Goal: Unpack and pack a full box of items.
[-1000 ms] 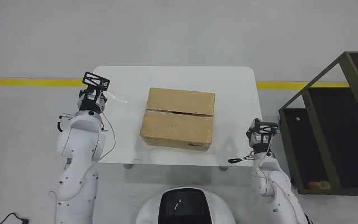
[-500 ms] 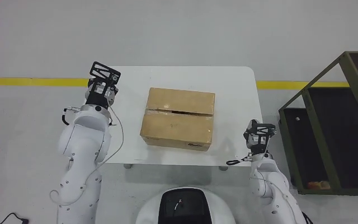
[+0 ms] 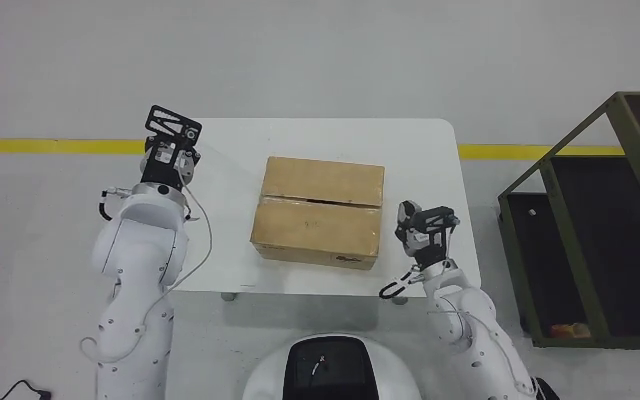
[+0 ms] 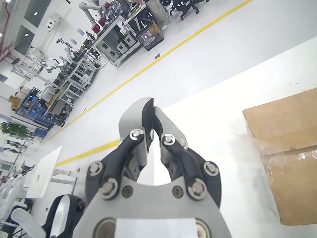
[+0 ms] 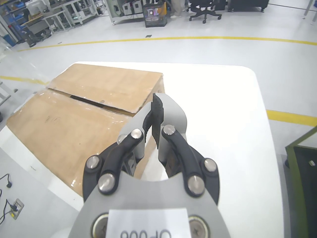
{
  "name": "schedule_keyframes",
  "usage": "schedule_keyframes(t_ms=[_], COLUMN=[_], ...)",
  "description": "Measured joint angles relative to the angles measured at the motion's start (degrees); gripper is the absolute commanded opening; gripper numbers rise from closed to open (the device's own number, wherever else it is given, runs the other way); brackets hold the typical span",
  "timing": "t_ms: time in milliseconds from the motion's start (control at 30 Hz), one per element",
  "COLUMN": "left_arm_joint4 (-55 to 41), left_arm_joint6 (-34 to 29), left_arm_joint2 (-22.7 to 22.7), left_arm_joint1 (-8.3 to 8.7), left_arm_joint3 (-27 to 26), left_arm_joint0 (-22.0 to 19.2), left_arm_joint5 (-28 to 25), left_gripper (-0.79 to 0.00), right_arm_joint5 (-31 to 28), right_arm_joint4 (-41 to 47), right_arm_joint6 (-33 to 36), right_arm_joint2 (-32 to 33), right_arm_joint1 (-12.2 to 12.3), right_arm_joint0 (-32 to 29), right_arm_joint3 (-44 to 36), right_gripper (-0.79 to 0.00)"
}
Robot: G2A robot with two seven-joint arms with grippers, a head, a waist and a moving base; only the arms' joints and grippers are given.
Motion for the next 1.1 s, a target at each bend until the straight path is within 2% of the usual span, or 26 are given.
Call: schedule_keyframes(t_ms=[167, 333, 633, 1100], left_arm_joint4=[-0.26, -0.57, 0.09, 1.83], left_arm_joint6=[0.8, 0.96, 0.86, 0.98], left_arm_joint2=[-1.15, -2.59, -5.61, -6.36], left_arm_joint1=[0.18, 0.41, 0.98, 1.5], left_arm_joint3=[0.77, 1.13, 1.94, 2.89], left_arm_joint0=[-0.22, 0.11, 0.84, 0.09], left_arm_joint5=[1.12, 1.54, 1.45, 3.24], left_gripper=[-0.785, -0.785, -0.785, -0.785], right_arm_joint5=[0.38, 1.78, 2.81, 1.49], right_arm_joint4=[-1.61, -2.7, -2.77, -3.16], right_arm_joint6=[0.99, 2.14, 2.55, 2.75], right_arm_joint2=[-4.81, -6.67, -6.61, -5.18], right_arm_joint1=[-0.71, -1.06, -1.13, -0.73], right_arm_joint0=[4.34, 6.24, 7.12, 6.54], right_arm_joint3=[5.01, 7.85, 9.64, 7.66], right_gripper=[-0.785, -0.785, -0.785, -0.785])
